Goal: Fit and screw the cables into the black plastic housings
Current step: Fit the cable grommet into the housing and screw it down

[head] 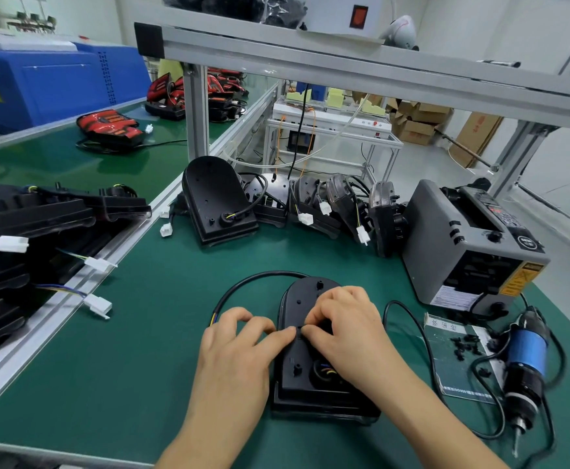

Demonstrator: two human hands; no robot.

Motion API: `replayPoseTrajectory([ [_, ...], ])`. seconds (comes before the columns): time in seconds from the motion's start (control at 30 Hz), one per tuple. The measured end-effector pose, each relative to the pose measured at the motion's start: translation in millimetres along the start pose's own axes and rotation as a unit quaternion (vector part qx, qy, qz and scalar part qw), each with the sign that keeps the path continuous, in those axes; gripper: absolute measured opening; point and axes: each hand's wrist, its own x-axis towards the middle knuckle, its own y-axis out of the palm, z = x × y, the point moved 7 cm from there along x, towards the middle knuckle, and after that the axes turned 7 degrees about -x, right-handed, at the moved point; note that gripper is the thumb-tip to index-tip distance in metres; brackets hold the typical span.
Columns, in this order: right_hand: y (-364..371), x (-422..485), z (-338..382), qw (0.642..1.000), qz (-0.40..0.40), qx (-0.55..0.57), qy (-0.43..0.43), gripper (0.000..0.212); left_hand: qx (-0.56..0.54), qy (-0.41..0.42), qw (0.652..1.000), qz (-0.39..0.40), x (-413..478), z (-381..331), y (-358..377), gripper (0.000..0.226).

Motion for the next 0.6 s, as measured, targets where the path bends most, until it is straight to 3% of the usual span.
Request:
replayPoseTrajectory([
  [0.23,-3.5,2.4,4.1,0.999,-0.005,0.011,-0.031,0.016,0.003,-0.002,1.0,0.008,0.5,0.2,0.4,0.05],
  [0.33,-9.4,2.2,-1.8,0.994,-0.002,0.106,-0.005,0.018,0.001,-0.002,1.0,0.012,1.2,0.7,1.0,0.05],
  [0.4,-8.5,1.8,-4.9,0.987,0.046,0.154,0.019,0.023,0.001,-0.004,1.0,0.011,1.3,1.2,1.3,0.05],
  [0.5,-2.0,1.5,-5.0,0.986,0.111,0.118,0.025,0.025,-0.003,-0.005,1.0,0.012,1.4,1.2,1.8,0.05],
  [0.6,-1.0,2.9,-1.8,0.992,0.102,0.078,0.016,0.018,-0.003,-0.005,1.0,0.011,1.1,1.3,2.0,0.051],
])
